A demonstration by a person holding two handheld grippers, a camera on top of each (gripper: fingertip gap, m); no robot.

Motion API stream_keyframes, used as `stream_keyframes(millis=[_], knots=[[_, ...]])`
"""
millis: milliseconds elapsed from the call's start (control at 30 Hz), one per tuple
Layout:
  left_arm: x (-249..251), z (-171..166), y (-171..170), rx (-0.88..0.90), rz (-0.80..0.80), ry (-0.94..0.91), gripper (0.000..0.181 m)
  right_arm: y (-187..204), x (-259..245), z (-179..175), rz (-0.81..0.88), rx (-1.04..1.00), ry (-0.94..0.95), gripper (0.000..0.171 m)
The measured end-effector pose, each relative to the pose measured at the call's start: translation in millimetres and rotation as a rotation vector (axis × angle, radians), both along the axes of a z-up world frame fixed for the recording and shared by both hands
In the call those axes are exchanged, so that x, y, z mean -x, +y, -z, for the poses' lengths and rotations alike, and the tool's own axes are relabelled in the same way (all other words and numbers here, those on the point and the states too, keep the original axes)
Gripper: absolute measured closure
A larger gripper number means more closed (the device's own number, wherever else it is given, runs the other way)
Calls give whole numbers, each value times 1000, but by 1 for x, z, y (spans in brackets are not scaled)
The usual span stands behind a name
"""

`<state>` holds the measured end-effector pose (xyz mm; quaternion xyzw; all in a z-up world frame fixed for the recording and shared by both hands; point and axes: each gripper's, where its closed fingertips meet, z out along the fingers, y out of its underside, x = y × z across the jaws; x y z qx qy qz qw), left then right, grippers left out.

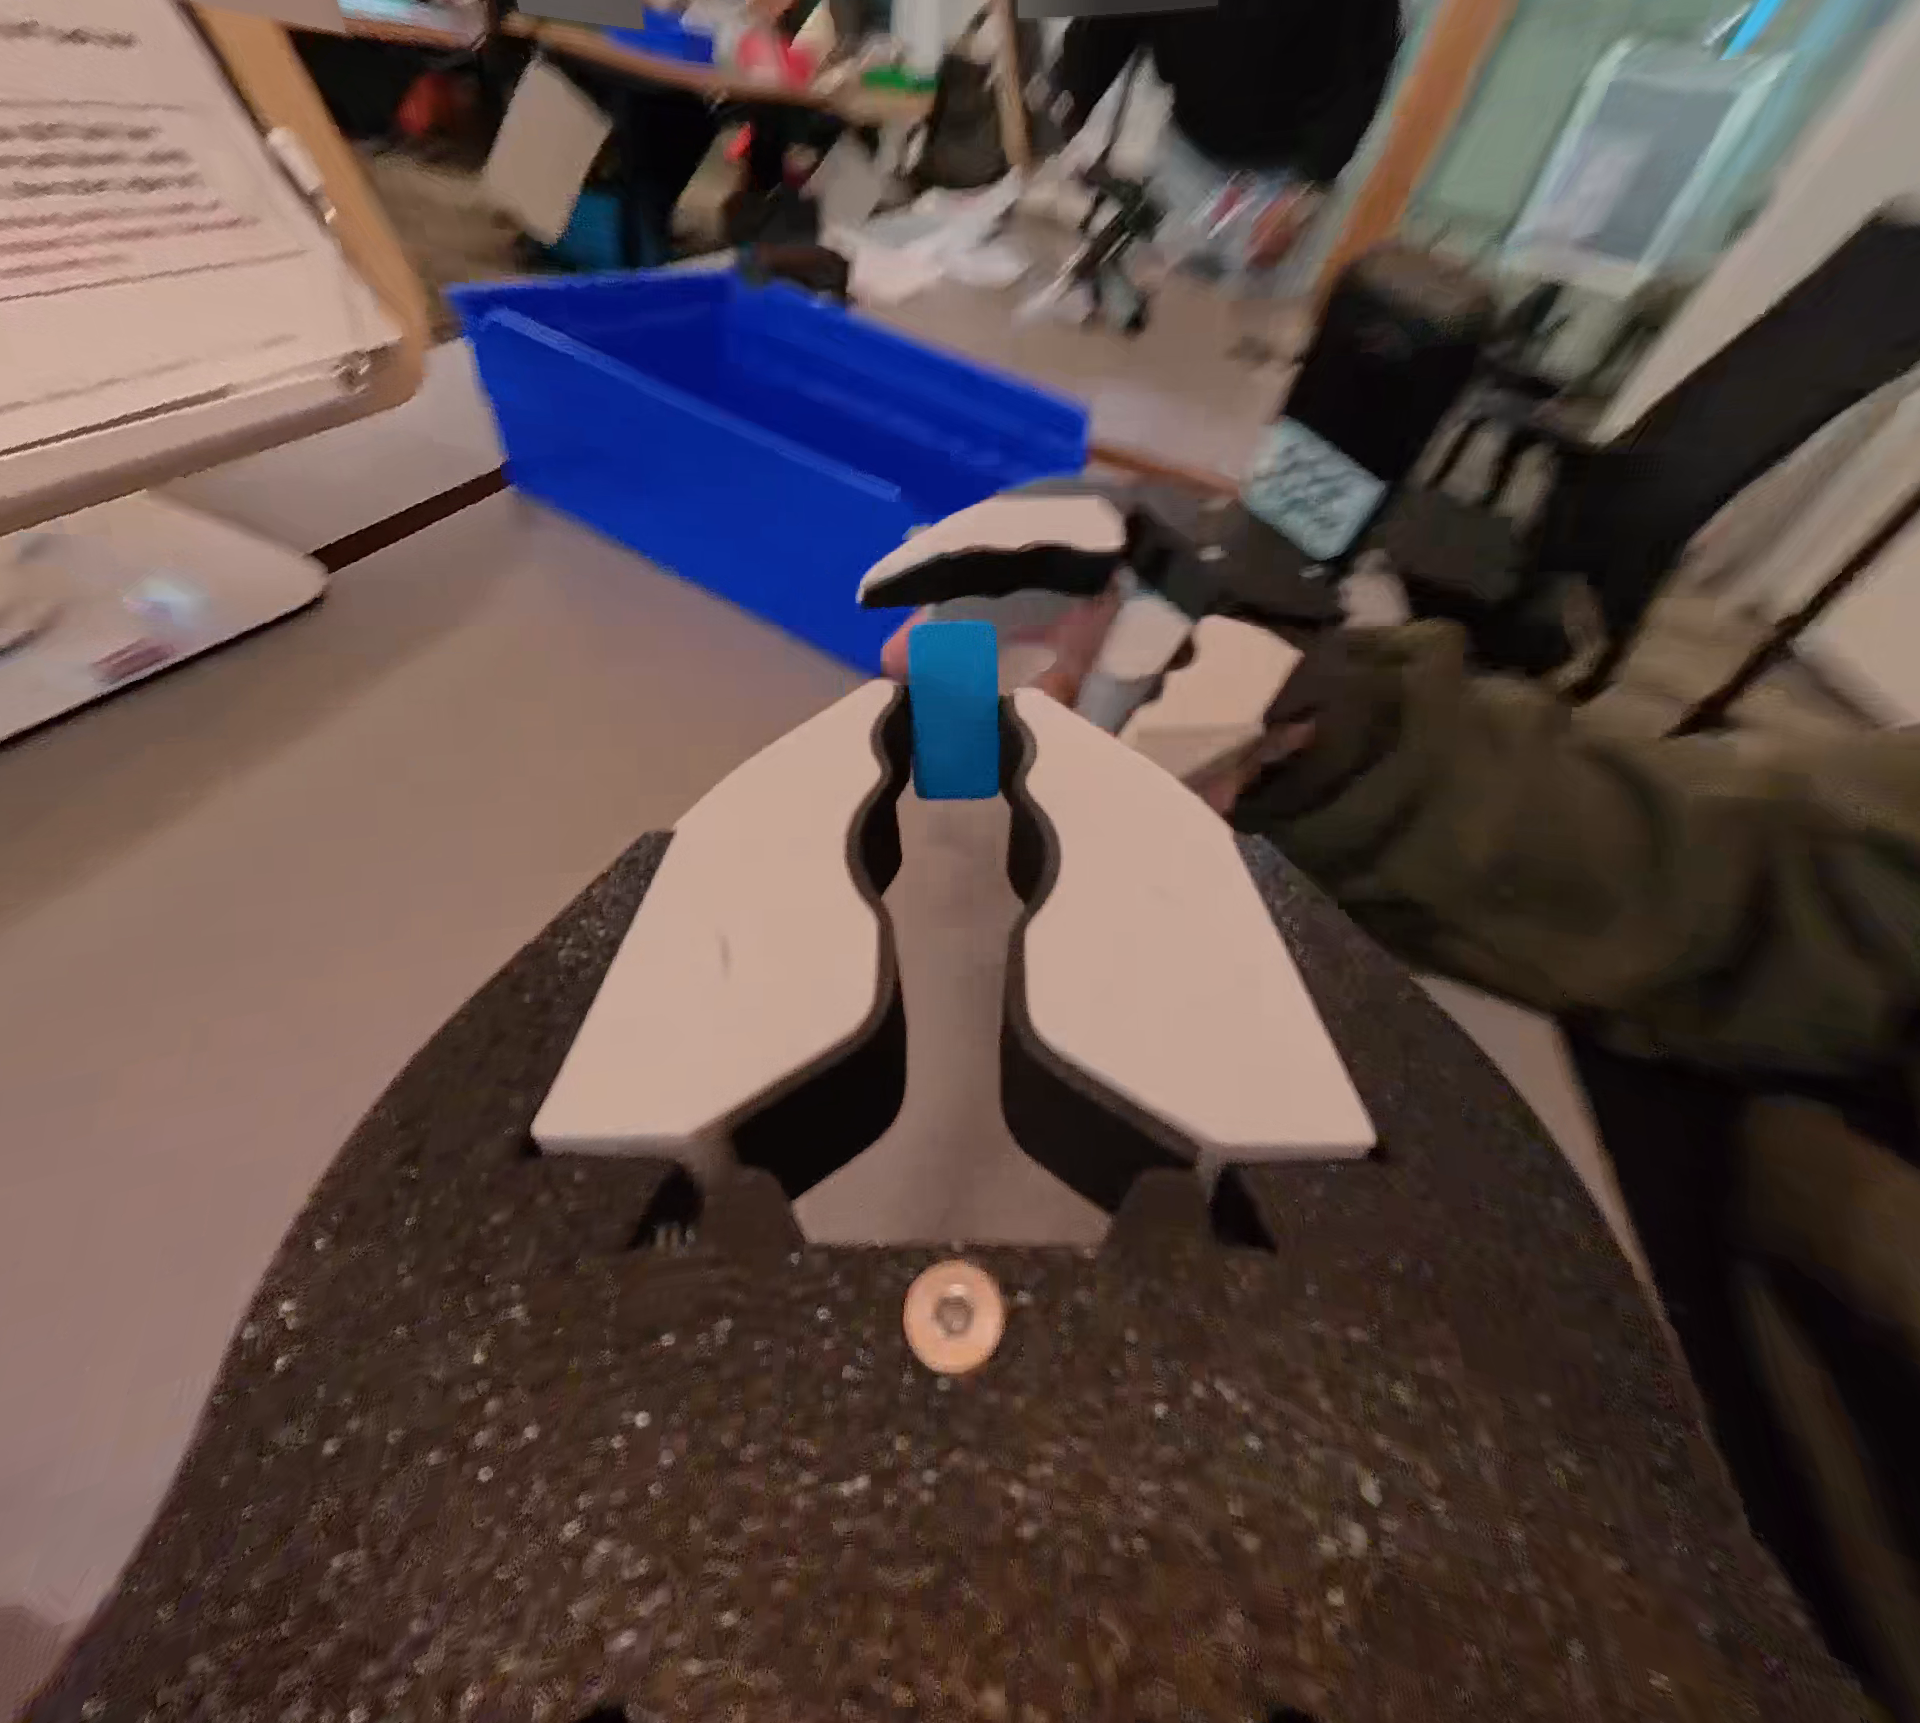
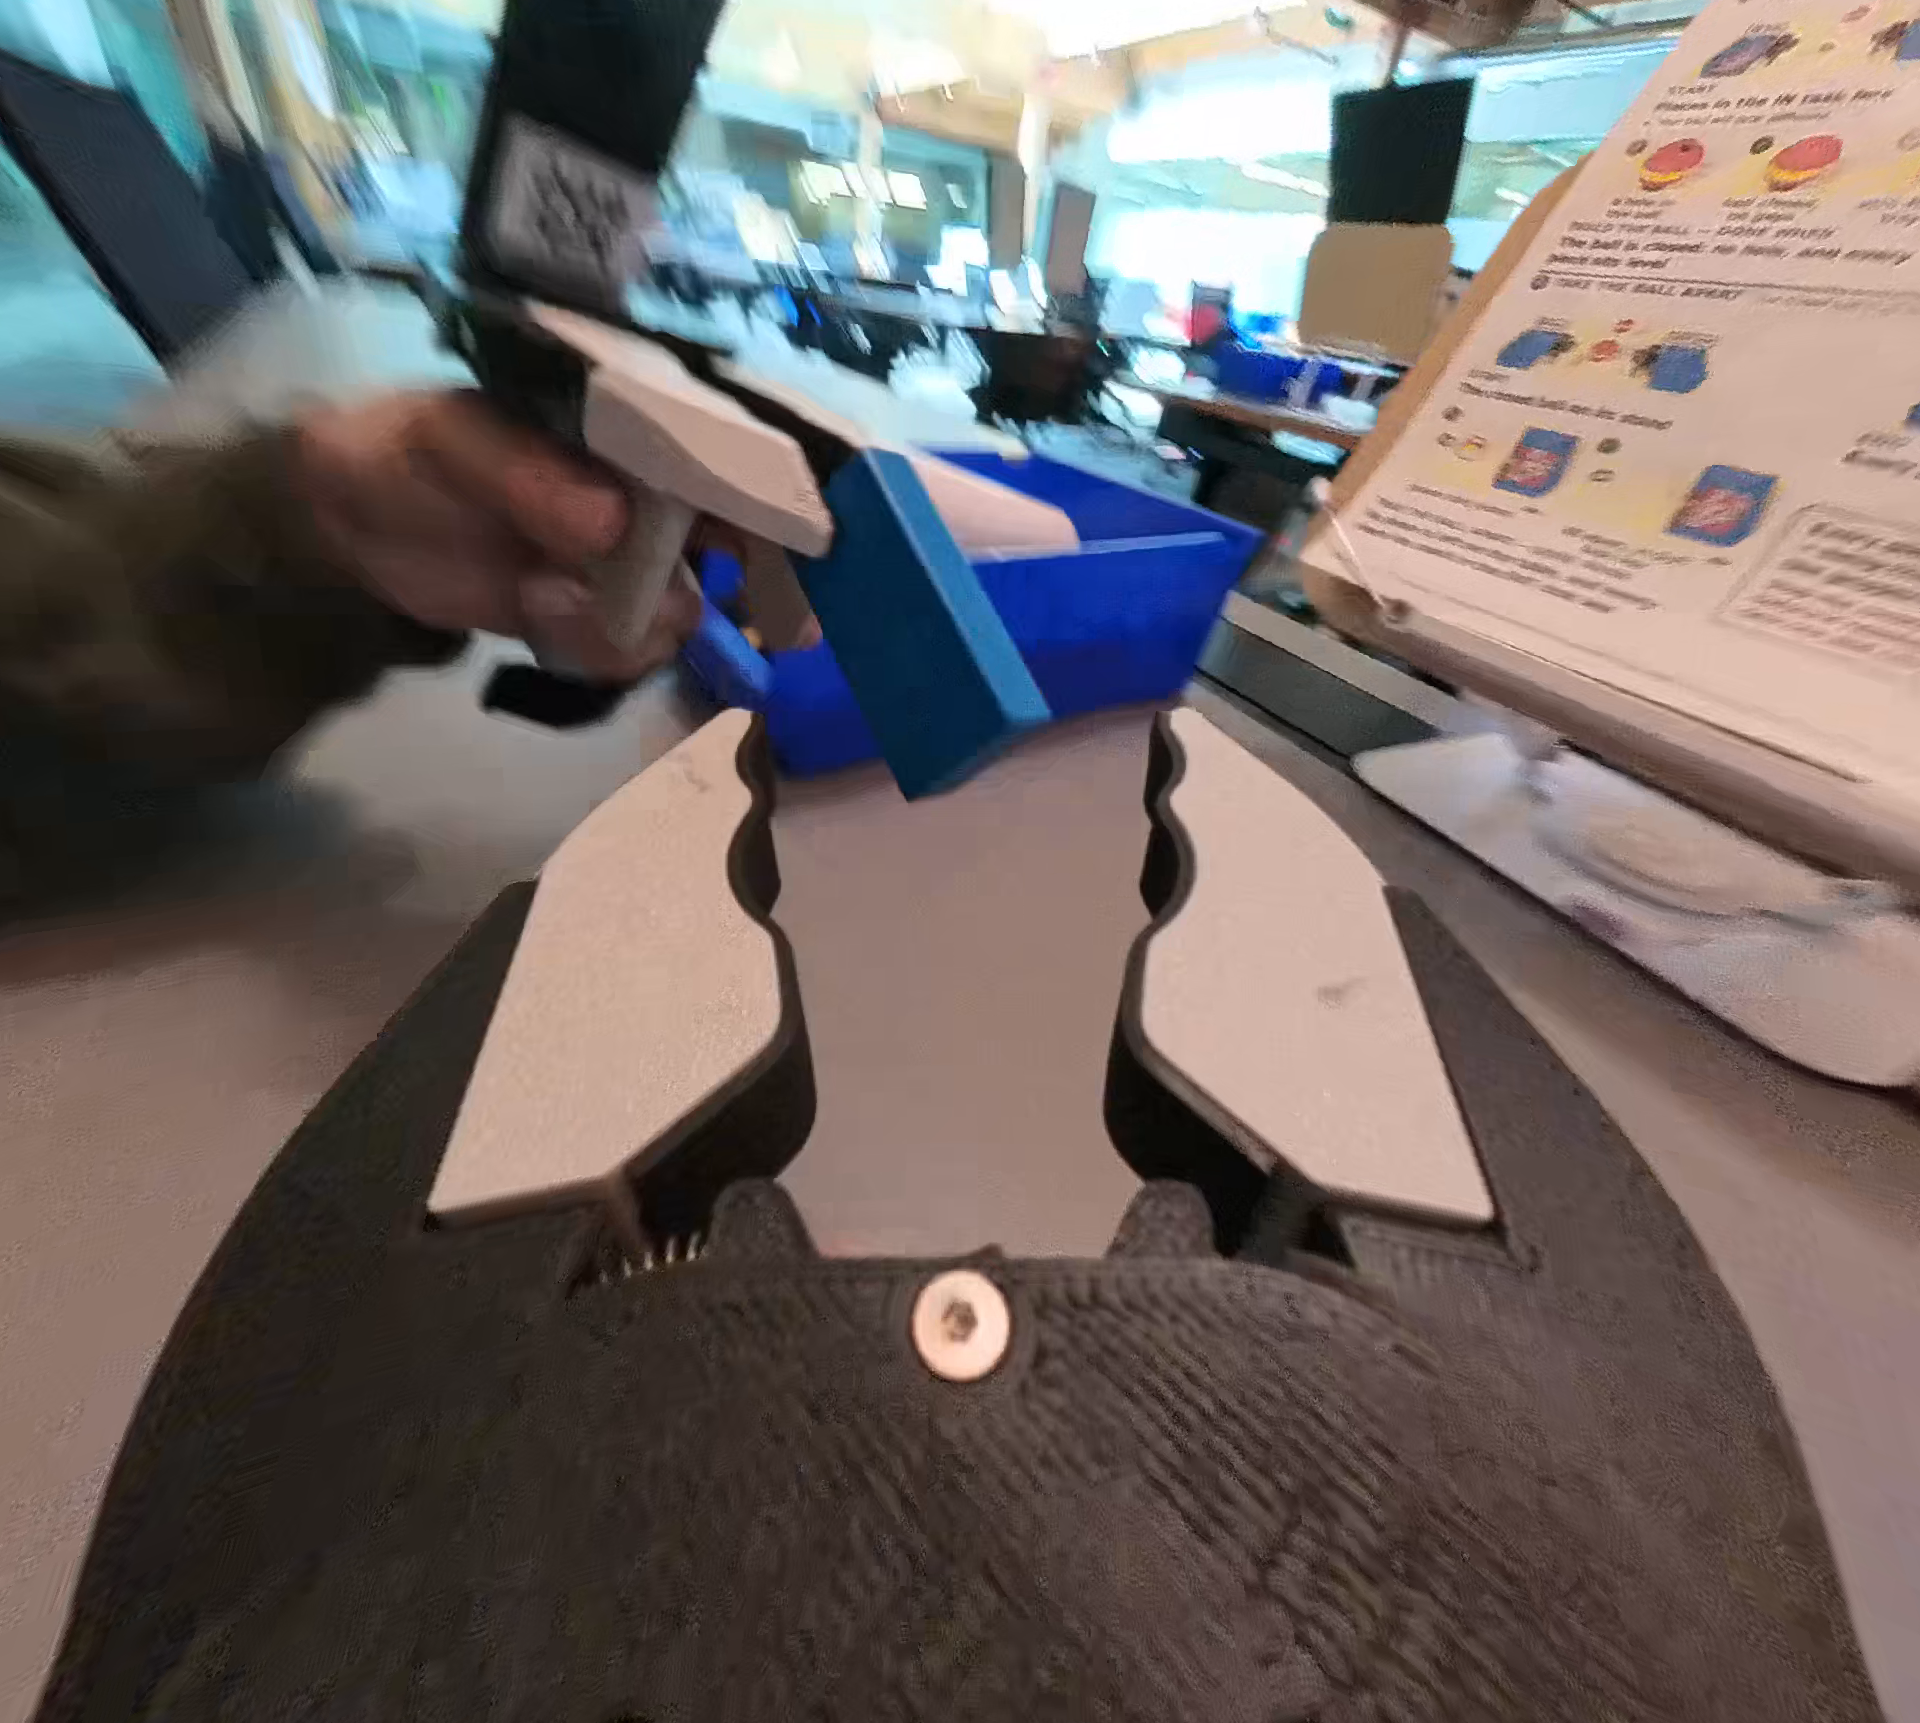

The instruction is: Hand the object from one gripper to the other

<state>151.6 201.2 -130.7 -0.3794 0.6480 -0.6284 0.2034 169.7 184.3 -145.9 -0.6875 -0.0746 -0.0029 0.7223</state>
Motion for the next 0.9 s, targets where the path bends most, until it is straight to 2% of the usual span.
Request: stream_keyframes(millis=[100,167,333,400,467,567,633,733,800,900], knots=[[15,-24,4,203,117,-64,166,-9,11,-21,-160,-118,212,118],[19,-32,4,267,160,-92,166,-9,21,-28,-238,-156,306,130],[24,-32,-9,261,222,-129,166,-6,38,-36,-366,-208,496,144],[24,-31,-10,243,218,-134,166,-5,34,-38,-353,-222,541,153],[21,-28,-9,233,202,-116,166,-4,31,-36,-322,-207,514,153],[20,-25,-10,239,206,-92,165,-8,32,-38,-305,-210,395,154],[17,-23,-11,231,179,-70,162,-12,31,-38,-246,-221,224,154],[15,-11,-10,223,161,36,130,-19,32,-35,-148,-240,-154,155],[23,-1,-17,258,246,172,114,-23,38,-32,-120,-257,-392,155],[41,2,-28,406,424,352,122,-24,50,-26,-72,-242,-680,155]])
